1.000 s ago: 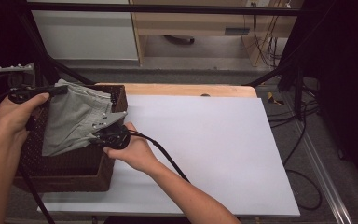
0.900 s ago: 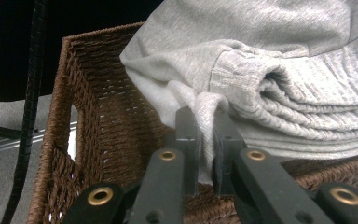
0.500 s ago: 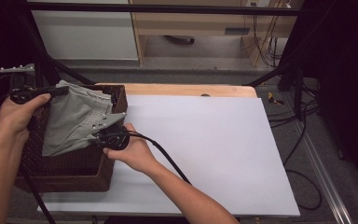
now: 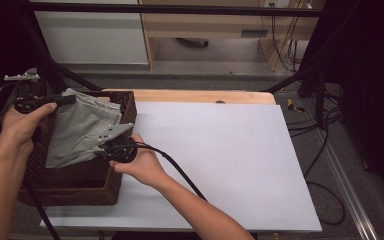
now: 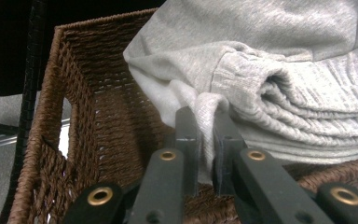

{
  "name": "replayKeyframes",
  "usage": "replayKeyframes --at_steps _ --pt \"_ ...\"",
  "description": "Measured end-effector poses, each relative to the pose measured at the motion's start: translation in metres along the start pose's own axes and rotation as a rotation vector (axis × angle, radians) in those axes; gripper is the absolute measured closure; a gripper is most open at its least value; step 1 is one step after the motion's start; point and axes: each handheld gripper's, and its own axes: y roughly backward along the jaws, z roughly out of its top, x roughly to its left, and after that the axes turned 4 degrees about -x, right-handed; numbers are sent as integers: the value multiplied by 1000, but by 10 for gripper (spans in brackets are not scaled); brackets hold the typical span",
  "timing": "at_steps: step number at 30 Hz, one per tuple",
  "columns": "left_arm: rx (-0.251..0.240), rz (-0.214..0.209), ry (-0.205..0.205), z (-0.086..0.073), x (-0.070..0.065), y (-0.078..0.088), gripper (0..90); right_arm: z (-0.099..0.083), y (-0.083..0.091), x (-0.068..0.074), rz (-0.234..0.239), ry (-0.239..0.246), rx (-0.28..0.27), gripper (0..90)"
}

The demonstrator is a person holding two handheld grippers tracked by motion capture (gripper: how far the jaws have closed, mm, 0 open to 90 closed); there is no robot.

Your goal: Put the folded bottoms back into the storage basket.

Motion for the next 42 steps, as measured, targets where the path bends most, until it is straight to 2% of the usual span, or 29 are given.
replayKeyframes --at_steps 11,18,19,20,21,22,24,26,30,36,40,42 --pt "5 16 -8 -2 0 -6 734 -2 -3 0 -4 6 10 839" --pt "9 8 -8 -2 -2 -11 719 0 0 0 -14 9 17 830" --pt "16 20 8 -3 -2 -13 687 0 0 0 -16 10 21 803" --pt "9 36 19 -3 -1 -15 613 1 1 0 -19 6 28 742" --pt "-6 47 16 -3 -1 -15 509 1 1 1 -28 9 34 662" --pt "-20 64 1 -2 -2 -15 443 1 3 3 -46 19 36 589" --pt "-21 86 -6 -2 -2 -15 357 3 10 6 -57 26 36 485" --pt "-16 80 7 -2 -3 -15 305 6 20 8 -66 21 31 417" --pt "-21 78 -21 -5 -12 -12 293 7 47 10 -80 11 3 359" --pt "-34 62 -19 -11 -28 -5 251 0 89 7 -130 4 -25 291" --pt "-46 58 -19 -14 -38 0 214 -5 109 1 -167 0 -24 223" --pt "-42 59 -33 -16 -44 2 196 -7 116 -3 -187 -2 -20 187"
